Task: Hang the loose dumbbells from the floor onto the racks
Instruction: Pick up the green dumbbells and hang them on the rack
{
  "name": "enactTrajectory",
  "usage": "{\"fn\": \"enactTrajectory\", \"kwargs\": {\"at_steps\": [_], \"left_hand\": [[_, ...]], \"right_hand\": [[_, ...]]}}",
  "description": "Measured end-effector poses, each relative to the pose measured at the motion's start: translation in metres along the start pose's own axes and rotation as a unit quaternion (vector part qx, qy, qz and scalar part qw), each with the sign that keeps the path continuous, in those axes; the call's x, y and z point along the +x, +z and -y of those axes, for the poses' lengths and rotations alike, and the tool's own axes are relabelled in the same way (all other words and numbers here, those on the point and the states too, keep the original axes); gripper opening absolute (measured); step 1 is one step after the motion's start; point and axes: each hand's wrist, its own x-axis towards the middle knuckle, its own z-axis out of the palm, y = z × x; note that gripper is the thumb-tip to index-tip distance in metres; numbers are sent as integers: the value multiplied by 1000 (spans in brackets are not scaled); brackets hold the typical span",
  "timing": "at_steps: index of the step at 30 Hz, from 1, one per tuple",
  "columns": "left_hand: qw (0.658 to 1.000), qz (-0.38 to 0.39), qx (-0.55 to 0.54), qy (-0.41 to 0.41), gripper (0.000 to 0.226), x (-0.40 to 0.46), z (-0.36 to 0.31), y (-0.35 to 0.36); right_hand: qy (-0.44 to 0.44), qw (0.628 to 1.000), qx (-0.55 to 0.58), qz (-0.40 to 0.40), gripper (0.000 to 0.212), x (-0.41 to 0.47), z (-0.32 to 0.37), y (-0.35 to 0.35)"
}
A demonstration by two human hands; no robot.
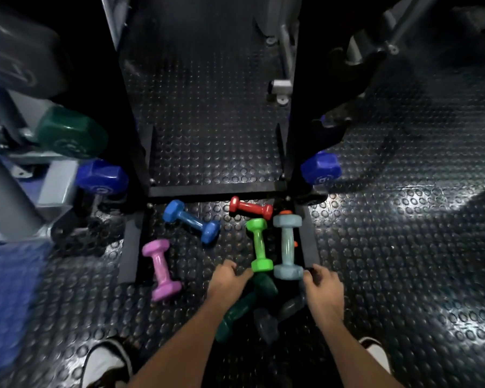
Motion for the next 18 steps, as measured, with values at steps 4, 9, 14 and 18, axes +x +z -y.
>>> {"fn": "enactTrajectory", "kwargs": {"at_steps": [4,9,14,18], "left_hand": [[997,-25,64,-42,68,-17,33,8],[979,-44,-29,-197,88,-20,71,14],[927,35,-244,-281,78,-14,96,31],[910,67,-300,-278,40,-14,93,33]], "right_hand": [[-77,996,-6,36,24,-16,9,13],[-82,983,-41,161,42,-29,30,45],[-38,968,-151,199,53,-27,42,58],[-15,958,-159,237,61,-23,35,70]]}}
